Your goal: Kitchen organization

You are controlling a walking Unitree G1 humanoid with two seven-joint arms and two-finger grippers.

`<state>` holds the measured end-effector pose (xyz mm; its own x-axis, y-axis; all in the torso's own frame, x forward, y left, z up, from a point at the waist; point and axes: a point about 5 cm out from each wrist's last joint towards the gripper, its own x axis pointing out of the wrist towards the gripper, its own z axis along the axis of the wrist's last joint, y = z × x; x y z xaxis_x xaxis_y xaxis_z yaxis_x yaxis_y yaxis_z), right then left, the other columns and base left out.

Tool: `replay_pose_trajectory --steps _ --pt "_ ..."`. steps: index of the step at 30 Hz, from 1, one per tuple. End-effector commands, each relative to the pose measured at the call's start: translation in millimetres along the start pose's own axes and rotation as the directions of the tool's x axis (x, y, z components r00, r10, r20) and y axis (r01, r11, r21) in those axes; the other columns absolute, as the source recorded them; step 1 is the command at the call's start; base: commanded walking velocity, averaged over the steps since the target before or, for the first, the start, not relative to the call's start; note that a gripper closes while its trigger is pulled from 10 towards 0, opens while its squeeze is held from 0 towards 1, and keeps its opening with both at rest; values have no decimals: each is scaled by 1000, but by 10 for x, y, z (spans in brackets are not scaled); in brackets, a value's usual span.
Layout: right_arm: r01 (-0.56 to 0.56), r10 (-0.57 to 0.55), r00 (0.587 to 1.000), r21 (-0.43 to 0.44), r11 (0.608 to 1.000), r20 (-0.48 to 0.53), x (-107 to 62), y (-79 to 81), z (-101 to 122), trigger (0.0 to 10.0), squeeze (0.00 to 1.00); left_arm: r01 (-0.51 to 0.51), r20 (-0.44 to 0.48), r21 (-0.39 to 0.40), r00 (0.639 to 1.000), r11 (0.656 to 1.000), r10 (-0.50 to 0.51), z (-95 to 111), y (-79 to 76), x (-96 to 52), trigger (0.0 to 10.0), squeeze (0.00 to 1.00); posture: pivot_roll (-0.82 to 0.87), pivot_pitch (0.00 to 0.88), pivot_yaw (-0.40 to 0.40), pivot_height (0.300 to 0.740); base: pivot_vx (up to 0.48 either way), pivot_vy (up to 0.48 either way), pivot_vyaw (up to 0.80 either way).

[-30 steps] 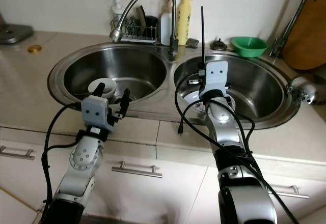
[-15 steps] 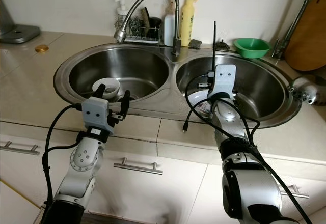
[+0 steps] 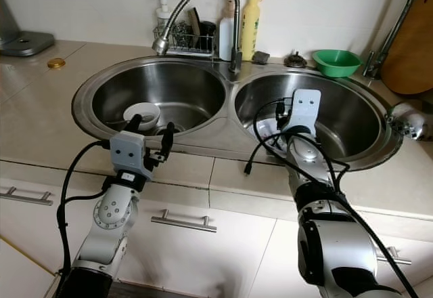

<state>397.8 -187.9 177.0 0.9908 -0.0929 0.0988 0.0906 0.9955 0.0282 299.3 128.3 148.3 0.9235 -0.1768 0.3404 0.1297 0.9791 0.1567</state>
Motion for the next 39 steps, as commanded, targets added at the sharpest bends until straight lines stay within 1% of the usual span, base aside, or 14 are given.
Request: replay_pose_trajectory --steps 1,7,8,10,11,12,13,14,19,20,24,31,35,39 --pt "1 -2 999 14 1000 44 23 2 91 10000 1000 16 -1 2 1000 1000 -16 13 -27 16 10000 0 99 0 -21 740 0 0 0" --pt "-51 41 984 52 997 175 12 109 278 10000 1000 9 8 -8 1000 1000 -9 30 -15 3 10000 0 104 0 -24 740 0 0 0" --pt "-85 71 970 49 995 235 -7 173 365 10000 1000 8 13 -18 1000 1000 -8 39 -9 0 10000 0 102 0 -23 740 0 0 0" --pt "-131 112 951 46 990 288 -41 265 447 10000 1000 5 14 -28 1000 1000 -5 42 -1 -1 10000 0 98 0 -22 740 0 0 0" --pt "-182 159 935 44 982 316 -75 357 492 10000 1000 8 13 -24 1000 1000 -8 45 -2 1 10000 0 97 0 -20 740 0 311 0" --pt "-209 183 924 44 977 335 -103 408 520 10000 780 10 20 -20 1000 1000 -10 57 -4 4 10000 0 95 0 -19 740 0 480 0" --pt "-226 197 917 44 973 348 -122 439 538 10000 780 11 25 -18 1000 1000 -11 65 -5 6 10000 0 95 0 -18 740 0 480 0" --pt "-260 228 898 35 965 376 -176 511 578 10000 0 12 32 -18 999 1000 -11 83 -7 15 10000 0 96 0 -16 740 0 480 0" --pt "-303 282 871 -13 953 402 -296 614 598 10000 0 13 40 -16 999 1000 -13 96 2 26 10000 0 95 0 -14 740 0 480 0" --pt "-316 300 871 -23 948 389 -349 627 559 10000 0 14 39 -13 999 1000 -14 93 12 23 10000 0 94 0 -15 740 0 480 0" --pt "-326 321 876 -48 944 359 -425 627 478 10000 0 13 35 -10 999 1000 -12 90 29 16 10000 0 92 0 -14 740 0 480 0" --pt "-310 327 897 -105 945 298 -584 553 307 10000 0 13 29 -7 999 1000 -13 85 25 -15 10000 0 88 0 -14 740 0 480 0" --pt "-307 333 901 -136 942 277 -733 497 236 10000 0 11 28 3 1000 1000 -11 87 60 -35 10000 0 87 0 -14 740 0 480 0" --pt "-278 321 905 -183 943 280 -907 398 249 10000 0 4 22 15 1000 1000 -4 84 115 -72 10000 0 80 0 -12 740 0 480 0"
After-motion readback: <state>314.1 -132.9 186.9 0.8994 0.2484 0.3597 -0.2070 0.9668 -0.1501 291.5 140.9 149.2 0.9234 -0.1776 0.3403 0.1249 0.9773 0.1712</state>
